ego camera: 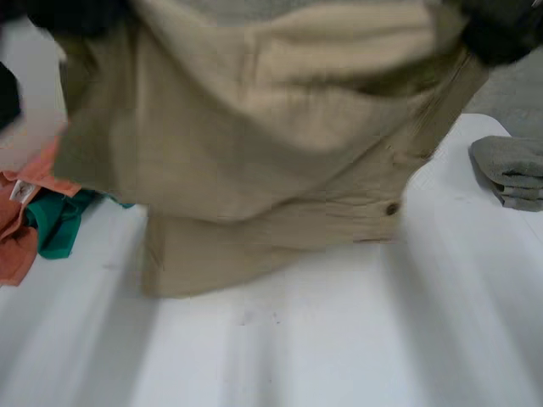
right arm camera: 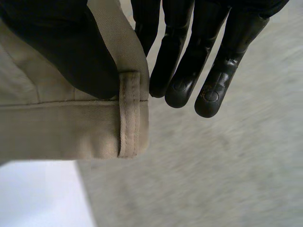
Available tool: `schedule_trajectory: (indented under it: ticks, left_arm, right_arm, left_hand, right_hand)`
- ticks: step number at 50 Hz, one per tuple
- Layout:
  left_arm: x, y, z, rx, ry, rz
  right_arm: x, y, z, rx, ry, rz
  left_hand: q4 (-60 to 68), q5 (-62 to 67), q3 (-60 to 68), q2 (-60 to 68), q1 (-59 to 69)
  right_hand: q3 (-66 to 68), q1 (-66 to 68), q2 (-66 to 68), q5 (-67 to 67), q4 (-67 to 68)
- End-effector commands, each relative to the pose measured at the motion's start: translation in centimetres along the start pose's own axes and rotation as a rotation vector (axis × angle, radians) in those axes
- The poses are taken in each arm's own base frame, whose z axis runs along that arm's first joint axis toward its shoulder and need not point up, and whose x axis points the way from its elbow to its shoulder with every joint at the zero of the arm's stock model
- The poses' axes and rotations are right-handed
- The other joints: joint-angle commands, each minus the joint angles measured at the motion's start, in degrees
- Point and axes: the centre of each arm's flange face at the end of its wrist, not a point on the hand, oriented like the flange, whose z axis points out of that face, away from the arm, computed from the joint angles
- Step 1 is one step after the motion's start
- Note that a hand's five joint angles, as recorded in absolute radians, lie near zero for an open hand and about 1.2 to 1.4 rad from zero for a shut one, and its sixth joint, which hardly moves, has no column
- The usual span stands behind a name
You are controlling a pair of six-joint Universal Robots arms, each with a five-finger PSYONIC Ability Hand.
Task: Fold the laundry.
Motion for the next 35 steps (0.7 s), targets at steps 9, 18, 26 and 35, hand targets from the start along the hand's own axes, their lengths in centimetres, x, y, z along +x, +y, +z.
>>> schedule_trajectory:
  ticks: [9,18,26,35]
  left_arm:
    - [-1.1,-2.7,0.8,0.1,-0.046,-0.016]
    - [0.9,5.9,7.8,-0.006,-0.038,0.01]
    - [1.4,13.1,15.7,0.137,-0.109,0.022]
    - [4.4,22.0,19.6,0.137,-0.048,0.024]
  right_arm:
    - [1.8,-2.0,-0.4,0.08,0.073,-0.016]
    - [-1.6,5.8,6.7,-0.051,0.01,0.007]
    - [-5.6,12.2,13.4,0.022,0.121,-0.025]
    - [-11.5,18.3,17.5,0.057,0.153,-0.046]
  left_hand:
    - [11.2,13.1,11.7,11.3,15.0]
    - [11.2,13.1,11.7,11.3,15.0]
    - [11.2,13.1,11.7,11.3,15.0]
    - [-58.8,-56.9,-58.3,-58.7,-55.0]
  right_hand:
    - [11.8,23.5,12.9,14.0,11.9]
    - [11.8,23.5,12.9,14.0,11.9]
    - [11.8,23.5,12.9,14.0,11.9]
    - [-58.2,-46.5,-57.1,-56.0,-58.1]
